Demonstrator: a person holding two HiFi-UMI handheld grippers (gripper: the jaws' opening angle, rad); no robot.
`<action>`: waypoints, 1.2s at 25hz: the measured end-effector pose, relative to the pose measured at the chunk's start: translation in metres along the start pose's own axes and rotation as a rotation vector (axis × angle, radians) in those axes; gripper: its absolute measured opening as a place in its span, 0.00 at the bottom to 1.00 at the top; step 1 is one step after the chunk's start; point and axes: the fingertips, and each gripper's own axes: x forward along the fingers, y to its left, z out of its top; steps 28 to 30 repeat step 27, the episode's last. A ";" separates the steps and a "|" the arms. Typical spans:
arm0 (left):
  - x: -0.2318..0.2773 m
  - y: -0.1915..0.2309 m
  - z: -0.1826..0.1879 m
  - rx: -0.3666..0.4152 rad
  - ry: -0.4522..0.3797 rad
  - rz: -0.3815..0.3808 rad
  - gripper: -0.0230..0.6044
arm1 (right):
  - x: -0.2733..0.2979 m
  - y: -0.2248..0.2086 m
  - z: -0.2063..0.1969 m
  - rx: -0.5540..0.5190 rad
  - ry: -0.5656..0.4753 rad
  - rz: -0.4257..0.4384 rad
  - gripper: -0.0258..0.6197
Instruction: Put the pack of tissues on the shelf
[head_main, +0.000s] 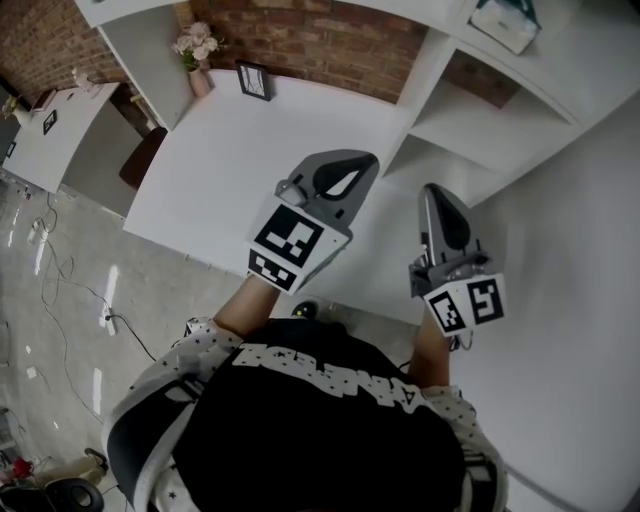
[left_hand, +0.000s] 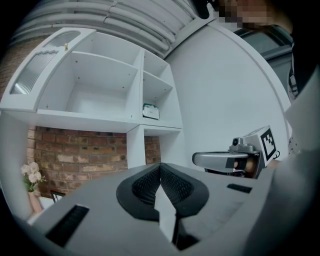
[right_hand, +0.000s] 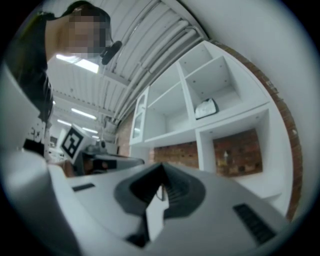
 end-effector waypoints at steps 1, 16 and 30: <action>0.000 0.000 0.000 0.000 0.000 0.004 0.09 | 0.000 0.000 0.000 0.001 0.002 0.002 0.09; -0.030 0.023 0.004 0.028 0.005 0.120 0.09 | 0.024 0.024 -0.003 0.026 -0.017 0.113 0.09; -0.044 0.031 0.006 0.031 0.008 0.168 0.09 | 0.030 0.032 -0.003 0.038 -0.022 0.145 0.09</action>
